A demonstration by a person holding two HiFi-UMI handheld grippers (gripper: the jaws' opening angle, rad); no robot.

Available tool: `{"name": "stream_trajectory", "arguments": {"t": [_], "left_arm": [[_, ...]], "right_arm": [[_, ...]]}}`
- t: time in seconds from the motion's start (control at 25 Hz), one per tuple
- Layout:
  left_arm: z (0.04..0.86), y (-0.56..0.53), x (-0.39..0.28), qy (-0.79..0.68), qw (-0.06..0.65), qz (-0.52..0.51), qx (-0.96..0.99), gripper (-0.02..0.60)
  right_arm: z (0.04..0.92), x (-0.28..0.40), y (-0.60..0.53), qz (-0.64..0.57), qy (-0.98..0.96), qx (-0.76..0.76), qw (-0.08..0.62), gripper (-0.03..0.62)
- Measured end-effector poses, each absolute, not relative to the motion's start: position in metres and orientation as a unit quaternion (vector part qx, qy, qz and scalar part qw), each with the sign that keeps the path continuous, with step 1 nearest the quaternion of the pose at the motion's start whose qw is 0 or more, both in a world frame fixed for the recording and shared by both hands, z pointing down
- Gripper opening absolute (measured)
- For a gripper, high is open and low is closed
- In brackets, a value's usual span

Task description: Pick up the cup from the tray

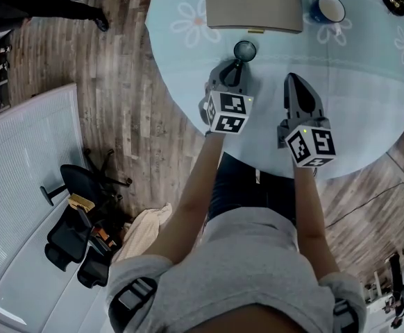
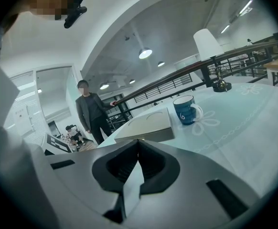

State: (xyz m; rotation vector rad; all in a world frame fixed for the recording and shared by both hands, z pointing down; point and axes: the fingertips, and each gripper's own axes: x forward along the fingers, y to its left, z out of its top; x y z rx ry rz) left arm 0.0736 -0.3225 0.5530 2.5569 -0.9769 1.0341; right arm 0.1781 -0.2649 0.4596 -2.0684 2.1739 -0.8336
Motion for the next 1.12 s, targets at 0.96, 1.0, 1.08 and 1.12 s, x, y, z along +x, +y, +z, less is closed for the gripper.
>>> {"name": "stream_trajectory", "arguments": {"t": [0.96,1.0,1.08,1.12], "left_arm": [[0.439,-0.306,0.101,-0.342,0.103,0.224,0.907,0.009],[0.435,-0.305,0.105,-0.34,0.103,0.219,0.909,0.008],[0.428,-0.301,0.111,-0.334,0.102,0.213,0.912,0.008],[0.424,-0.299,0.114,-0.331,0.101,0.21,0.914,0.008]], "right_arm": [[0.42,0.17,-0.266,-0.215,0.708,-0.672,0.016,0.006],[0.417,0.171,-0.264,-0.213,0.708,-0.673,0.014,0.006],[0.413,0.174,-0.26,-0.21,0.705,-0.677,0.015,0.006],[0.41,0.175,-0.259,-0.208,0.704,-0.679,0.015,0.006]]}}
